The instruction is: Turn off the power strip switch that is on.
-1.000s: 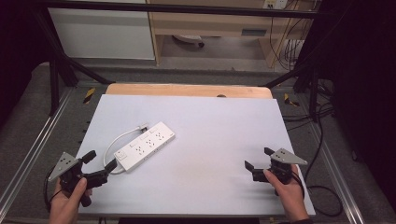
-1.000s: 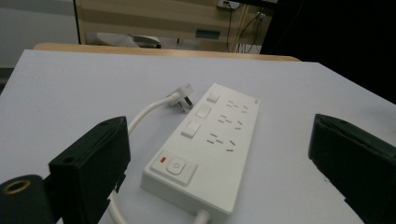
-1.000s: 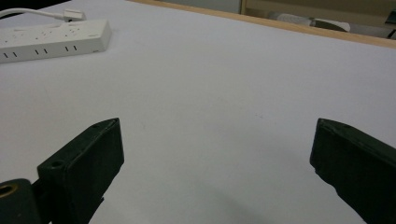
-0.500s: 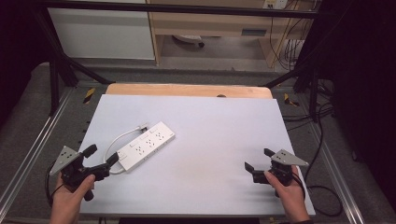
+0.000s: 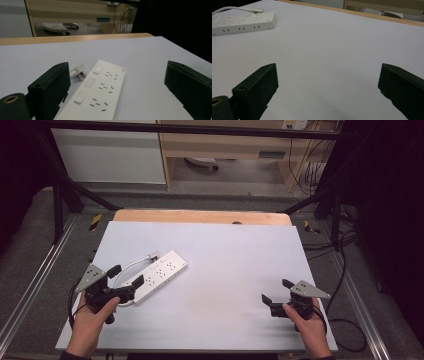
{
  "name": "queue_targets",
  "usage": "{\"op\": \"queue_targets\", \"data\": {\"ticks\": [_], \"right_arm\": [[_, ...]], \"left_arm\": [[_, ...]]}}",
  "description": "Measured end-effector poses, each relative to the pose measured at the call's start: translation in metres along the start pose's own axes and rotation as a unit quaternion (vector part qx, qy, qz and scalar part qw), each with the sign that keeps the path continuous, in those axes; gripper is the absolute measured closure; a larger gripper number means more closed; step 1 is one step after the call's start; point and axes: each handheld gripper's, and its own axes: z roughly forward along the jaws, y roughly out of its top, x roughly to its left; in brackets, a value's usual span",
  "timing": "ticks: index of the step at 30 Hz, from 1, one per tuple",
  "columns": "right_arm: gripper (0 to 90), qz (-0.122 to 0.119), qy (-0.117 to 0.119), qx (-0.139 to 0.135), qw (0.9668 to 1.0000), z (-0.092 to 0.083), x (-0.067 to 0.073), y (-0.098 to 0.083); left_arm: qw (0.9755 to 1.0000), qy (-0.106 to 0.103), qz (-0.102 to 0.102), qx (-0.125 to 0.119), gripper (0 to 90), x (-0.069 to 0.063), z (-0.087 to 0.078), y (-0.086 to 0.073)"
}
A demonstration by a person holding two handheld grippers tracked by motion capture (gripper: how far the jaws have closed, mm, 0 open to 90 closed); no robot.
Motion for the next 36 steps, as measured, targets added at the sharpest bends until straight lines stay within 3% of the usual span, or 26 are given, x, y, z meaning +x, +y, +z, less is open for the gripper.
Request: {"op": "queue_targets", "data": {"ticks": [11, 25, 36], "right_arm": [[3.5, 0.0, -0.002, -0.001, 1.0, 0.0, 0.001, 0.0], [3.3, -0.003, 0.001, 0.004, 1.0, 0.001, 0.001, -0.001], [3.2, -0.002, 0.001, 0.004, 1.0, 0.001, 0.001, -0.001]], "left_arm": [[0.9996, -0.014, 0.023, 0.001, 6.5, -0.014, 0.023, 0.017], [0.9996, -0.011, 0.026, -0.007, 5.9, -0.01, 0.027, 0.032], [0.9993, -0.016, 0.031, -0.015, 5.6, -0.013, 0.036, 0.044]]}}
